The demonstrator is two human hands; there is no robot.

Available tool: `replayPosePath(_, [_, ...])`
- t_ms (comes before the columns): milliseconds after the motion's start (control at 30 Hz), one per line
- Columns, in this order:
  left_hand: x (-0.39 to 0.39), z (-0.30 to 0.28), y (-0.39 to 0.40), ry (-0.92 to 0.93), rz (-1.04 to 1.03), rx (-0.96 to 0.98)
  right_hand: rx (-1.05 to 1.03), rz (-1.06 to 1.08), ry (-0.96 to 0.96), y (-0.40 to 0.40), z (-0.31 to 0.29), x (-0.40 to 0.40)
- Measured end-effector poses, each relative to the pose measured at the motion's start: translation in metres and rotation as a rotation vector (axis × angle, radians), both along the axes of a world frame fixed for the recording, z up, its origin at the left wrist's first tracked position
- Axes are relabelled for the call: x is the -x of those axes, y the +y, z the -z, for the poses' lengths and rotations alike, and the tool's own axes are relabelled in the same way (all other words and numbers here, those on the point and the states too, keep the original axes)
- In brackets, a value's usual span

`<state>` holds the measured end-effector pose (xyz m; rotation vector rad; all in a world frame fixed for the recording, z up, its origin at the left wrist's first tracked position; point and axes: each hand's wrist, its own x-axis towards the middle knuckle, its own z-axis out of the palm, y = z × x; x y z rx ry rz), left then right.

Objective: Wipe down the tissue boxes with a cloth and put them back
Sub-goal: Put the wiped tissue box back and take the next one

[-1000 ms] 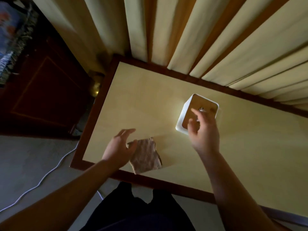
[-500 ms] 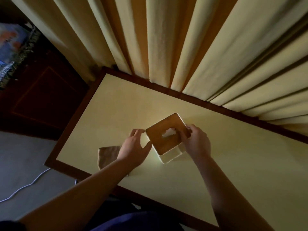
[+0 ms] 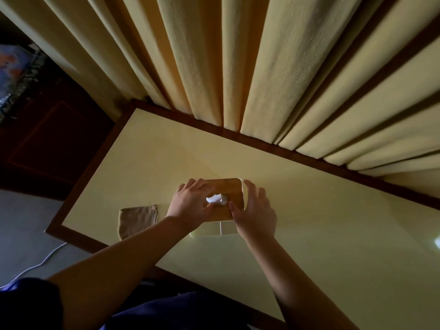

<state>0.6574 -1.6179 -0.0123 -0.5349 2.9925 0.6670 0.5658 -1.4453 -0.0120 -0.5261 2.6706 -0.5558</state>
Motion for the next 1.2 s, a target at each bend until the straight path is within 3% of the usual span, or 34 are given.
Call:
replayPosePath(233, [-0.002, -0.003, -0.002, 0.012, -0.160, -0.127, 0.061, -0.112, 0.083, -0.004, 0.000, 0.001])
replayPosePath(333, [-0.005, -0.006, -0.005, -0.021, -0.174, -0.224, 0.127, -0.228, 0.048, -0.010, -0.005, 0.006])
replayPosePath(433, [-0.002, -0.009, -0.009, -0.045, -0.149, -0.270, 0.064, -0.301, -0.020, -0.019, -0.010, 0.014])
replayPosePath(767, [-0.004, -0.014, -0.012, -0.040, -0.130, -0.319, 0.185, -0.273, -0.070, -0.013, -0.011, 0.022])
replayPosePath(1067, [0.004, -0.023, -0.010, -0.119, -0.113, -0.170, 0.150, -0.303, -0.072, -0.009, -0.015, 0.022])
replayPosePath(1200, [0.006, -0.019, -0.010, -0.178, -0.033, 0.023, 0.153, -0.273, -0.065, -0.007, -0.017, 0.022])
